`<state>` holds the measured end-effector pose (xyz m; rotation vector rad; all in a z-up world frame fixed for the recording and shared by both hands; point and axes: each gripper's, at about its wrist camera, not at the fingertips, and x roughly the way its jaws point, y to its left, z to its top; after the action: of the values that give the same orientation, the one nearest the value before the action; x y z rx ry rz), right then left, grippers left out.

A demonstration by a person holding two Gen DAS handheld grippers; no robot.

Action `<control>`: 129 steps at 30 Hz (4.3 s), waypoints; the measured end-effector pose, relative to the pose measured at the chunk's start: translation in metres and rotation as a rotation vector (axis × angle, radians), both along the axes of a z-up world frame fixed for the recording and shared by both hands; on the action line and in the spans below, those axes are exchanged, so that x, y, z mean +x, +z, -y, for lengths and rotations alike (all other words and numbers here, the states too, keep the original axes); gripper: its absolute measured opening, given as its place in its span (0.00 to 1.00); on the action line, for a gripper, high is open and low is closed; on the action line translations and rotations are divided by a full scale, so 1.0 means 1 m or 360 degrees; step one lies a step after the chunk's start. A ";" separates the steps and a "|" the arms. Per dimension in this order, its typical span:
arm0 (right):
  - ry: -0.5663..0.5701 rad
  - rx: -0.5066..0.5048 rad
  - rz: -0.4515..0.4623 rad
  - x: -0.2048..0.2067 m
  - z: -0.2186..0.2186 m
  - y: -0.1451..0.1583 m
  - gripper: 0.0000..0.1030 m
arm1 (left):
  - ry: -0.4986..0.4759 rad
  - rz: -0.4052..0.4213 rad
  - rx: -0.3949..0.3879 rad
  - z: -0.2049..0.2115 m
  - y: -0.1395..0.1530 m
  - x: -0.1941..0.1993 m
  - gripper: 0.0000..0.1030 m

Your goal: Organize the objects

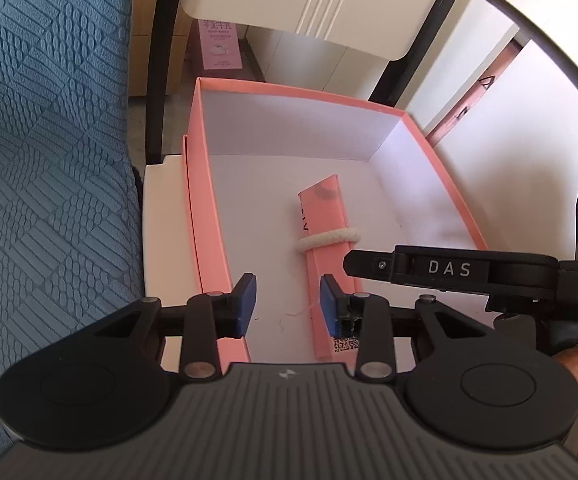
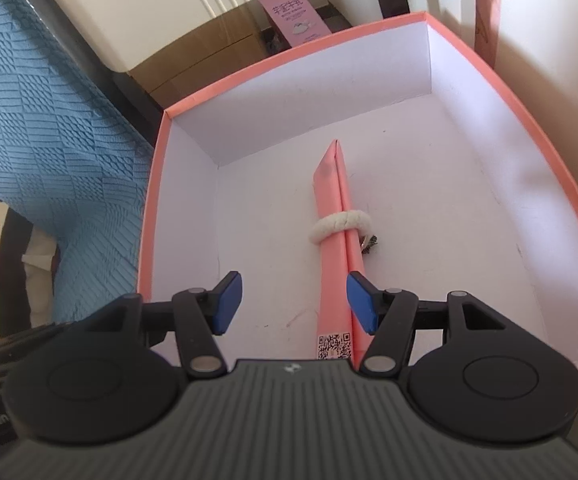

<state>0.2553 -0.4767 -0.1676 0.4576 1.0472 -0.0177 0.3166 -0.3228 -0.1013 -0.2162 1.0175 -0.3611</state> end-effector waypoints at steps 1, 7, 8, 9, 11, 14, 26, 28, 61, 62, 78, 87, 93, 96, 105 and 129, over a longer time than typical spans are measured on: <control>-0.0005 -0.0003 0.0003 0.000 0.000 0.002 0.59 | -0.0002 0.0005 -0.0002 -0.001 0.001 -0.002 0.39; -0.0015 -0.0036 0.0034 -0.005 -0.006 0.015 0.59 | 0.0004 0.0054 -0.0037 -0.009 0.016 -0.011 0.39; -0.0011 -0.0046 0.0042 -0.006 -0.007 0.018 0.61 | 0.0002 0.0061 -0.0042 -0.011 0.019 -0.012 0.40; -0.0009 -0.0063 0.0052 -0.008 -0.009 0.021 0.63 | 0.0000 0.0071 -0.0045 -0.012 0.022 -0.014 0.41; -0.0010 -0.0083 0.0083 -0.010 -0.012 0.027 0.86 | 0.0006 0.0099 -0.0043 -0.015 0.029 -0.016 0.52; 0.0002 -0.0095 0.0118 -0.015 -0.016 0.037 0.85 | 0.0007 0.0166 -0.0031 -0.019 0.041 -0.023 0.65; -0.0019 -0.0145 0.0215 -0.035 -0.037 0.083 0.85 | 0.0013 0.0309 -0.0074 -0.041 0.088 -0.051 0.94; -0.0025 -0.0159 0.0230 -0.041 -0.042 0.091 0.85 | 0.0015 0.0322 -0.0080 -0.044 0.093 -0.056 0.96; -0.0119 -0.0296 0.0493 -0.178 -0.113 0.142 0.85 | 0.0003 0.0520 -0.0053 -0.107 0.107 -0.153 0.99; -0.0122 -0.0298 0.0491 -0.181 -0.116 0.140 0.85 | 0.0004 0.0523 -0.0048 -0.110 0.105 -0.156 0.99; -0.0210 -0.0305 0.0434 -0.199 -0.135 0.094 0.85 | -0.0069 0.0544 -0.0011 -0.125 0.079 -0.189 0.99; -0.0258 -0.0273 0.0401 -0.208 -0.132 0.077 0.85 | -0.0109 0.0566 0.0009 -0.121 0.076 -0.199 1.00; -0.0249 -0.0289 0.0391 -0.210 -0.133 0.074 0.85 | -0.0091 0.0557 -0.0003 -0.123 0.075 -0.198 1.00; -0.0253 -0.0292 0.0392 -0.211 -0.132 0.075 0.85 | -0.0093 0.0557 0.0006 -0.123 0.074 -0.198 1.00; -0.0244 -0.0300 0.0390 -0.210 -0.133 0.074 0.85 | -0.0093 0.0550 -0.0008 -0.125 0.073 -0.199 1.00; -0.0223 -0.0324 0.0380 -0.208 -0.136 0.075 0.85 | -0.0100 0.0542 0.0001 -0.123 0.073 -0.197 1.00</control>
<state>0.0472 -0.3407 -0.0926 0.3375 0.7682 -0.1883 0.1200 -0.1996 -0.0282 -0.1164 0.6895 -0.4382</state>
